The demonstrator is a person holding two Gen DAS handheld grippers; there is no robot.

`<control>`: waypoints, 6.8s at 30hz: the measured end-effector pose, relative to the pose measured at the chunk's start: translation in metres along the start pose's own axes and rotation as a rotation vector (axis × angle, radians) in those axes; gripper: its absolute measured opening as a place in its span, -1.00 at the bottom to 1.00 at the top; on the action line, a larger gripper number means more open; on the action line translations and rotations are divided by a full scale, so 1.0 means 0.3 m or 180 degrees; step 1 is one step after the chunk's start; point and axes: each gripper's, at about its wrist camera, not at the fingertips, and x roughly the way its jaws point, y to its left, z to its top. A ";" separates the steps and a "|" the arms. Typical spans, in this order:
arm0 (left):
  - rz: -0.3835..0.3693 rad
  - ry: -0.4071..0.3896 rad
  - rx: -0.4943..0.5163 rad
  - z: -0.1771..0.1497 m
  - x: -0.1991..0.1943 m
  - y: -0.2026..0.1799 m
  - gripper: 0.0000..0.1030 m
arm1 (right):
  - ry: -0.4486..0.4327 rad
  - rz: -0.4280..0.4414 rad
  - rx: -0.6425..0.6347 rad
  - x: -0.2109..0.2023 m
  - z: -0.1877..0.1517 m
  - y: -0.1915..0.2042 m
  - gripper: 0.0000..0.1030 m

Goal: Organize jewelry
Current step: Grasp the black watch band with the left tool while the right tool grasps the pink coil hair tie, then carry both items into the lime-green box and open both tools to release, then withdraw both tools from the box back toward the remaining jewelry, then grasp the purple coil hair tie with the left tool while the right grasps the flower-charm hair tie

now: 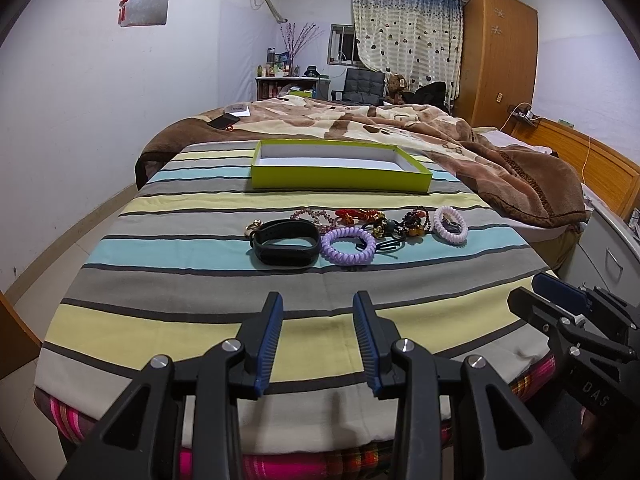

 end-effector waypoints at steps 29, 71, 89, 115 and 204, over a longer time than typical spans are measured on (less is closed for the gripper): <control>0.0235 0.0378 -0.0259 0.150 0.253 0.175 -0.27 | 0.0211 -0.0133 0.0177 0.218 0.151 -0.174 -0.17; 0.0040 0.0584 -0.0290 0.184 0.294 0.198 -0.79 | 0.0606 -0.0033 0.0456 0.350 0.243 -0.294 -0.82; -0.0135 0.0215 0.0129 0.513 0.434 0.117 -0.79 | 0.0408 0.0189 0.0145 0.507 0.510 -0.226 -0.82; -0.0047 0.0891 0.0274 0.683 1.006 0.074 -0.78 | 0.1053 0.0203 0.0196 1.082 0.694 -0.240 -0.82; -0.0357 0.0594 0.0262 0.185 0.367 0.033 -0.44 | 0.0566 0.0034 0.0387 0.374 0.217 -0.270 -0.55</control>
